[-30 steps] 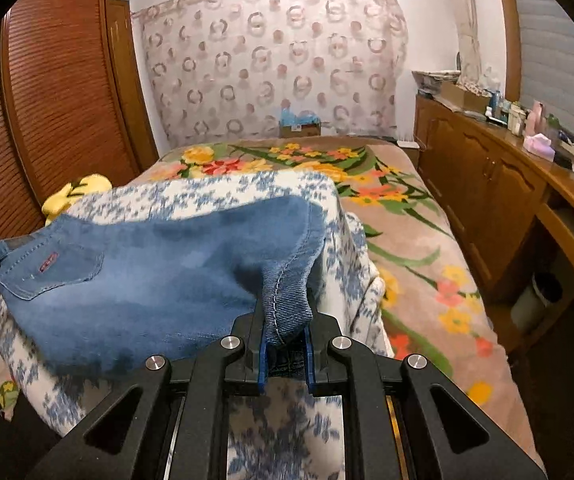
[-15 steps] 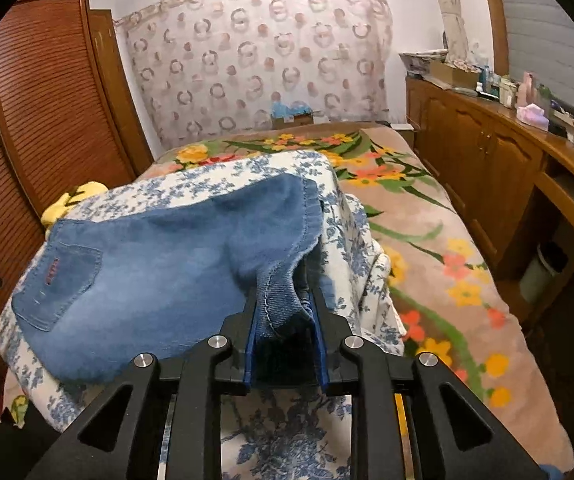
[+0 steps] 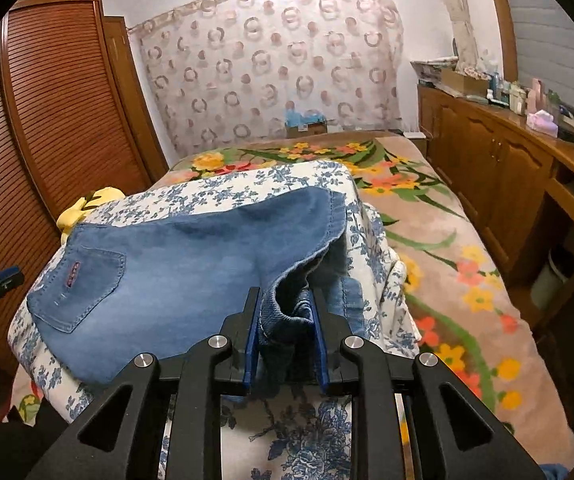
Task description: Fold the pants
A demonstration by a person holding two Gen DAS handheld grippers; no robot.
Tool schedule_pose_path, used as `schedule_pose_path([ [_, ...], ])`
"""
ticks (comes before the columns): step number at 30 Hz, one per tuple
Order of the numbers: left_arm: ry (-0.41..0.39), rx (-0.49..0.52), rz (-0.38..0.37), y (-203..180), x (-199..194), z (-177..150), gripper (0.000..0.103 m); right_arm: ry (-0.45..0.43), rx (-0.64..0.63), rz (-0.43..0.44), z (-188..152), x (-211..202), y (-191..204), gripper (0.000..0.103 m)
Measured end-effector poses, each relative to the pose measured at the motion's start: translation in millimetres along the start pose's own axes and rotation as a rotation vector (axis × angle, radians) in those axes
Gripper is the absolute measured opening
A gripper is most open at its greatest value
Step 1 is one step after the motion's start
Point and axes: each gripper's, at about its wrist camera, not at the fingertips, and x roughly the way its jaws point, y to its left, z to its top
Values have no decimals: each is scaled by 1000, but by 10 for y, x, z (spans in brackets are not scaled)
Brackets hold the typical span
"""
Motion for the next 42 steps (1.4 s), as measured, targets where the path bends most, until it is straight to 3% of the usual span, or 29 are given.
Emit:
schedule_pose_path([
  [5,-15,14,-9,-119,20,45,78,-13,-30,21,24,-9,35,9],
  [14,-29,22,-9,-165,-19,68,78,-69,-95,96,246,78,320,8],
  [29,-62,-20,39,160,-232,42,78,-149,-366,384,812,212,1621,7],
  [34,-62,-36,49,261,-249,1,78,-98,-416,433,841,472,1718,8],
  [36,-62,-39,50,279,-241,-8,78,-40,-410,449,836,620,1652,15],
  [40,-57,-45,49,297,-217,-28,78,48,-407,421,787,937,1495,19],
  [42,-52,-45,47,286,-197,-34,78,87,-402,405,756,1080,1410,27],
])
